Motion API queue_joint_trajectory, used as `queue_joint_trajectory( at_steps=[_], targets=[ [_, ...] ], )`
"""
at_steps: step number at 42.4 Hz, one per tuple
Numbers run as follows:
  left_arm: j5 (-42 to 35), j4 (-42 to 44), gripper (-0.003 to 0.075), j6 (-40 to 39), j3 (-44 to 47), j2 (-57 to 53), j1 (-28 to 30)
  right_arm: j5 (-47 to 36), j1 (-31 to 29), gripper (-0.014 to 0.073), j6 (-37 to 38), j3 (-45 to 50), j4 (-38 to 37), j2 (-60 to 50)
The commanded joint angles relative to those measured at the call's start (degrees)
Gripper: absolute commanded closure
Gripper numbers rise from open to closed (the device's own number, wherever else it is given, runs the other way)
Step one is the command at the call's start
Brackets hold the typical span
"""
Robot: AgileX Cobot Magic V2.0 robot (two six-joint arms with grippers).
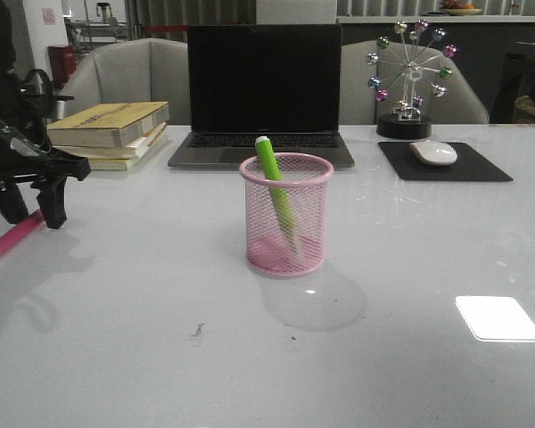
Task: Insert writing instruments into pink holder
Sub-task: 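Lower the left gripper onto the pink marker and grasp it, then lift the pink marker and carry it over the pink holder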
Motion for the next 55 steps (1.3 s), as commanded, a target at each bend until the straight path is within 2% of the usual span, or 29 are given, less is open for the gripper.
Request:
queue_joint_trajectory(
  at_steps=[1,10,18,41,45,50,55],
  targets=[
    [-1.23,0.00,0.0373,-0.62,-2.02,-3.37,0.17,-3.14,0.01,0.0097,-0.08,-1.51,-0.68,-0.49],
    [-0.04,0.00,0.0413,-0.62,-2.27,-3.37,1.01,-3.14,0.01,0.0097,-0.08,-1.51,-0.68,-0.49],
    [1.74,0.00,0.0418,-0.62,-2.27,-3.37,1.39,-3.14,0.01,0.0097,-0.08,-1.51,-0.68,-0.49],
    [3.20,-0.34,0.0619,-0.62,-2.27,-3.95,1.39,-3.14,0.01,0.0097,-0.08,-1.51,-0.68,-0.49],
    [2.78,-1.04,0.0629,-0.51,-2.27,-6.36,1.39,-3.14,0.01,0.0097,-0.08,-1.51,-0.68,-0.49],
    [-0.02,-6.55,0.0629,2.03,-0.73,-11.54,1.17,-3.14,0.01,0.0097,-0.08,-1.51,-0.68,-0.49],
    [-6.92,-16.26,0.0629,8.71,5.14,-20.28,1.16,-3.14,0.01,0.0097,-0.08,-1.51,-0.68,-0.49]
  ],
)
